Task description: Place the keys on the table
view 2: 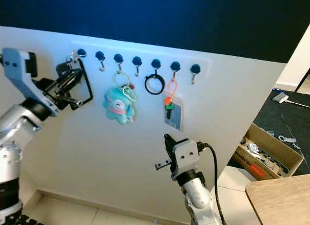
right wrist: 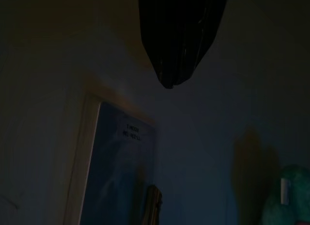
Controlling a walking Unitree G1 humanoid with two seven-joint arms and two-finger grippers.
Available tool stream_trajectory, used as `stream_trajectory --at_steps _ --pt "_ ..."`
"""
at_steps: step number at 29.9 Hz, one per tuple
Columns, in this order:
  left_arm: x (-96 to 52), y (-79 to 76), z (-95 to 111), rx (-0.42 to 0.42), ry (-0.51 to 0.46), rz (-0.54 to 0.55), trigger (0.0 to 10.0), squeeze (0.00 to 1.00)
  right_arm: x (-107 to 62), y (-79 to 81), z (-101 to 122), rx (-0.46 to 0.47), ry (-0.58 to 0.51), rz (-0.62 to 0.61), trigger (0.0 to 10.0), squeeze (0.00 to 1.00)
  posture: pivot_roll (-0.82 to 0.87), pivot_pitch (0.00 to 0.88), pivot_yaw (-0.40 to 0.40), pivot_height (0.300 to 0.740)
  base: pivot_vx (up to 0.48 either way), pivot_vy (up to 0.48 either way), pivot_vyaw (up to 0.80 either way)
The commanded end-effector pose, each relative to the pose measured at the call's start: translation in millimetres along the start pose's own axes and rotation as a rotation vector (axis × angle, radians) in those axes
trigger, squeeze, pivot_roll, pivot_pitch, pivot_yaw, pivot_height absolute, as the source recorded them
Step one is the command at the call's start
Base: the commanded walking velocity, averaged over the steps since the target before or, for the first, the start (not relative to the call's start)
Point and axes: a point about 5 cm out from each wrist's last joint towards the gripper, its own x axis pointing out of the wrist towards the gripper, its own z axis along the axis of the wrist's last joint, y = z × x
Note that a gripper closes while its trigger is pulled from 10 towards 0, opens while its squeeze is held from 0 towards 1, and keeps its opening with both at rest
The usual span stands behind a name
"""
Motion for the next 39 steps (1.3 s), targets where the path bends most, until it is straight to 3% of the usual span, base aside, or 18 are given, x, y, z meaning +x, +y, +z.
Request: stream_trajectory --at_steps 1,4,6,8,13,23,28,34,39 --pt "-6.1 -6.1 -1.2 0.015 0.041 -0.064 10.0 0.0 -3.7 1.3 -4.1 0.009 0.023 -0.001 10.0 0.0 0.21 0.094 -0.021 0.74 0.0 0.0 0.0" --pt "-9.4 -12.0 -8.3 0.022 0.091 -0.105 10.0 0.0 -3.8 1.3 -4.2 0.009 0.023 -0.001 10.0 0.0 0.21 0.094 -0.021 0.74 0.0 0.0 0.0" --pt "-14.1 -8.0 -28.2 0.105 0.195 -0.051 10.0 0.0 -3.7 1.5 -4.4 0.011 0.023 0.001 10.0 0.0 0.21 0.094 -0.021 0.74 0.0 0.0 0.0" --pt "-14.8 -5.9 -32.1 0.122 0.215 -0.032 10.0 0.0 -3.6 1.6 -4.4 0.011 0.023 0.001 10.0 0.0 0.21 0.094 -0.021 0.74 0.0 0.0 0.0" --pt "-24.0 -3.6 -37.9 0.095 0.242 -0.035 10.0 0.0 -4.1 1.9 -4.5 0.011 0.025 0.002 10.0 0.0 0.21 0.103 -0.02 0.74 0.0 0.0 0.0" --pt "-30.8 -15.6 -4.7 -0.131 0.032 -0.138 10.0 0.0 -5.3 2.4 -4.9 0.012 0.028 0.005 10.0 0.0 0.22 0.109 -0.021 0.74 0.0 0.0 0.0" --pt "-27.9 -19.5 -2.0 -0.113 0.066 -0.183 10.0 0.0 -4.9 2.3 -5.1 0.013 0.029 0.008 10.0 0.0 0.22 0.11 -0.023 0.74 0.0 0.0 0.0" --pt "-15.6 -28.4 -32.8 -0.095 0.225 -0.242 10.0 0.0 -2.0 4.1 -4.1 0.014 0.025 0.015 10.0 0.0 0.22 0.111 -0.025 0.74 0.0 0.0 0.0" --pt "-6.2 -31.4 -44.0 -0.111 0.265 -0.265 10.0 0.0 -2.5 4.6 -4.0 0.015 0.024 0.016 10.0 0.0 0.22 0.115 -0.026 0.74 0.0 0.0 0.0"
